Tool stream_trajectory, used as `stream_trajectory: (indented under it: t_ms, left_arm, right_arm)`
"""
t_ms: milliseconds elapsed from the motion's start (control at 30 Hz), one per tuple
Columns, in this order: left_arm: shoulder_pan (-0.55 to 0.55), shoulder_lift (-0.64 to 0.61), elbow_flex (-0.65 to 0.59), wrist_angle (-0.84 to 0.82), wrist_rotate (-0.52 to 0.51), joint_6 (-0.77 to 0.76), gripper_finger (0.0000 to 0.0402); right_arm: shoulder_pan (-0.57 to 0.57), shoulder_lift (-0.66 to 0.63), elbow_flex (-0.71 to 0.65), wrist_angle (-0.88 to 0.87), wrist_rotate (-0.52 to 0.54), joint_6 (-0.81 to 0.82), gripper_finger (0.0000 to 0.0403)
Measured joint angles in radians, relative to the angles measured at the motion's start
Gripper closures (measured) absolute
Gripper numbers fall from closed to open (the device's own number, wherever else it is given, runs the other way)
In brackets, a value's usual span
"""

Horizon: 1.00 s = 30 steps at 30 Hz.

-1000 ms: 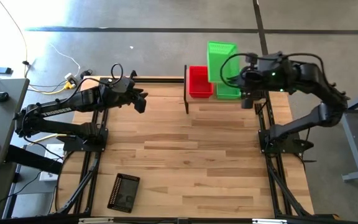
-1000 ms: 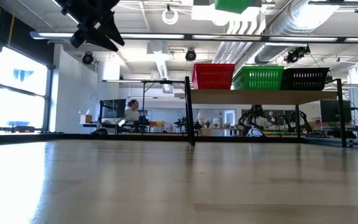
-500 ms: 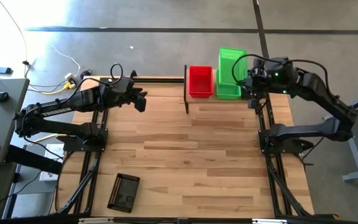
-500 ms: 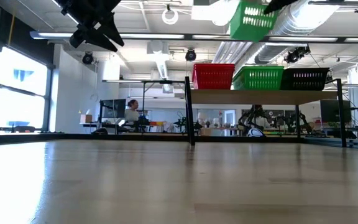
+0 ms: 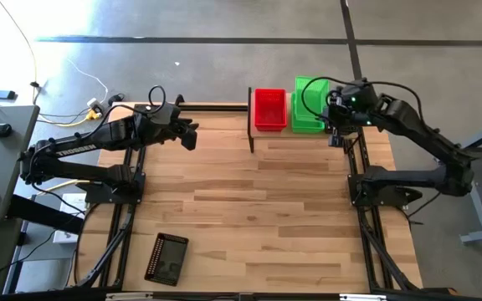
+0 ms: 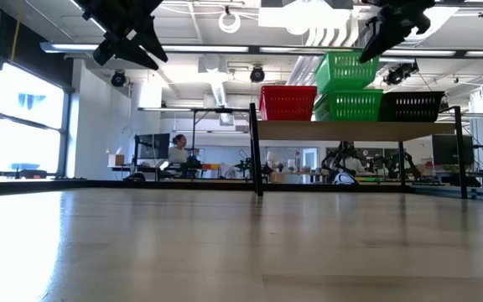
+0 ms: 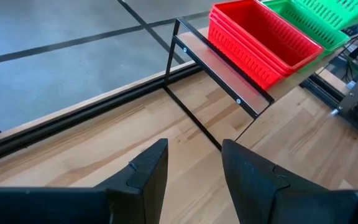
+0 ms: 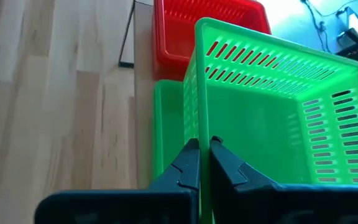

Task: Stack baskets on shelf by color
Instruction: Stack the green bin on top of the green bin

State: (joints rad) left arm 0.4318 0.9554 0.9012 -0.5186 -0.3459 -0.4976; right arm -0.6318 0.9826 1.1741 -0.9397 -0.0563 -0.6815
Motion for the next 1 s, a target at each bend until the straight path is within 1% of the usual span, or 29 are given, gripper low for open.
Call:
stream_trajectory:
  t_ms: [133, 400, 700, 1000]
  left_arm:
    - [0.0, 0.0, 0.0, 0.0, 0.002, 0.0, 0.0261]
    - [0.0, 0.0, 0.0, 0.0, 0.002, 0.0, 0.0261]
    - [0.0, 0.0, 0.0, 0.0, 0.002, 0.0, 0.0261]
    - [0.0, 0.0, 0.0, -0.001, 0.002, 0.002, 0.0261]
  right_arm:
    - [-0.031, 0.0, -0.011, 0.026, -0.055, 0.0, 0.0403]
    - [-0.043, 0.028, -0.012, 0.009, -0.075, 0.0, 0.0403]
    - [-0.043, 0.084, -0.012, -0.005, -0.045, -0.016, 0.0403]
    - [-0.043, 0.092, -0.012, -0.005, -0.024, -0.023, 0.0403]
